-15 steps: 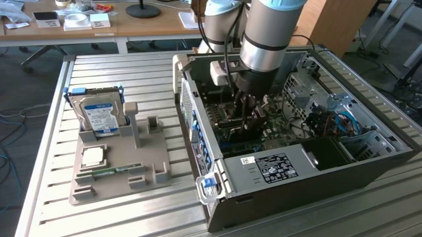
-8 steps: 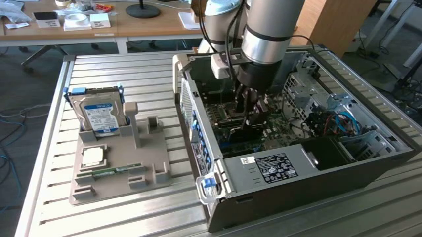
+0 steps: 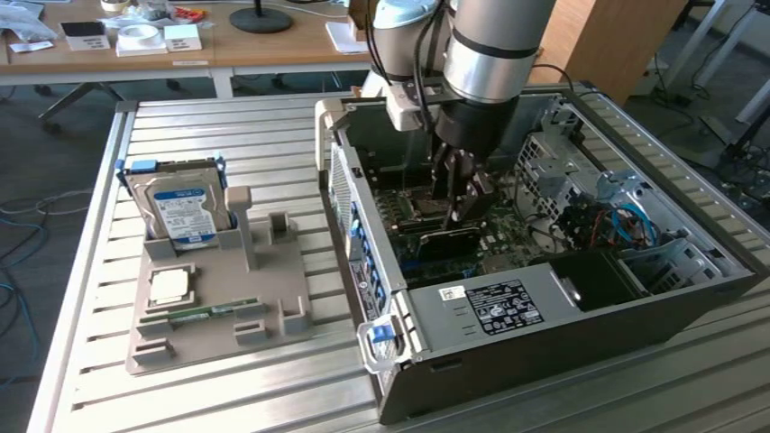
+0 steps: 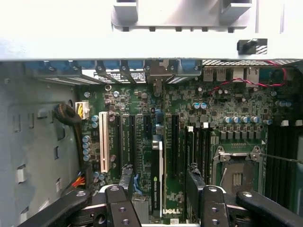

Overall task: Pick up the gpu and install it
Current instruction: 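Insert the gpu into the slot, then press down on the gpu until it lock into place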

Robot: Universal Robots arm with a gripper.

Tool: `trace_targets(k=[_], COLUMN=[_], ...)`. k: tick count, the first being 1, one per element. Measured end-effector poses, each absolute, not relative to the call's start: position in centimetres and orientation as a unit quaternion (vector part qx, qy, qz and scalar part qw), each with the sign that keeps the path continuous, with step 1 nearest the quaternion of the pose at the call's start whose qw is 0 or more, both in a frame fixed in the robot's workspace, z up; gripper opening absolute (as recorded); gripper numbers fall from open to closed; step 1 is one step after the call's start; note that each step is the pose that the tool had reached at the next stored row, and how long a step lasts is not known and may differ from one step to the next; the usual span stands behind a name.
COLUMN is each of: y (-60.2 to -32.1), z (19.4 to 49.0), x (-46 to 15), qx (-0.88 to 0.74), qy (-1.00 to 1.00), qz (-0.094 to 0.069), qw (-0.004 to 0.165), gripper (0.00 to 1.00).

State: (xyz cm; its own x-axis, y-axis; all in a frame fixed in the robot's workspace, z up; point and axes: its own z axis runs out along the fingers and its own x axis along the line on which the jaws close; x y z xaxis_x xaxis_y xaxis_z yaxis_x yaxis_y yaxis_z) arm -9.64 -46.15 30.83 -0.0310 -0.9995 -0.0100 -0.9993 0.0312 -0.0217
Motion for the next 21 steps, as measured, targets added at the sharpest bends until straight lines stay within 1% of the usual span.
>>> trace_targets(k=[17,18,19,21], y=[-46.15,-46.15,-46.15,-46.15], z=[31.10,31.10,31.10,31.10], x=[-9.64,-9.65,-9.65,-9.65], qx=[-0.696,-0.696,-0.696,-0.696], qy=[0.718,0.718,0.718,0.718], qz=[-0.005,-0.005,-0.005,-0.005], qw=[0.010,0.010,0.010,0.010], gripper=[0.57,0.56,0.49,0.49])
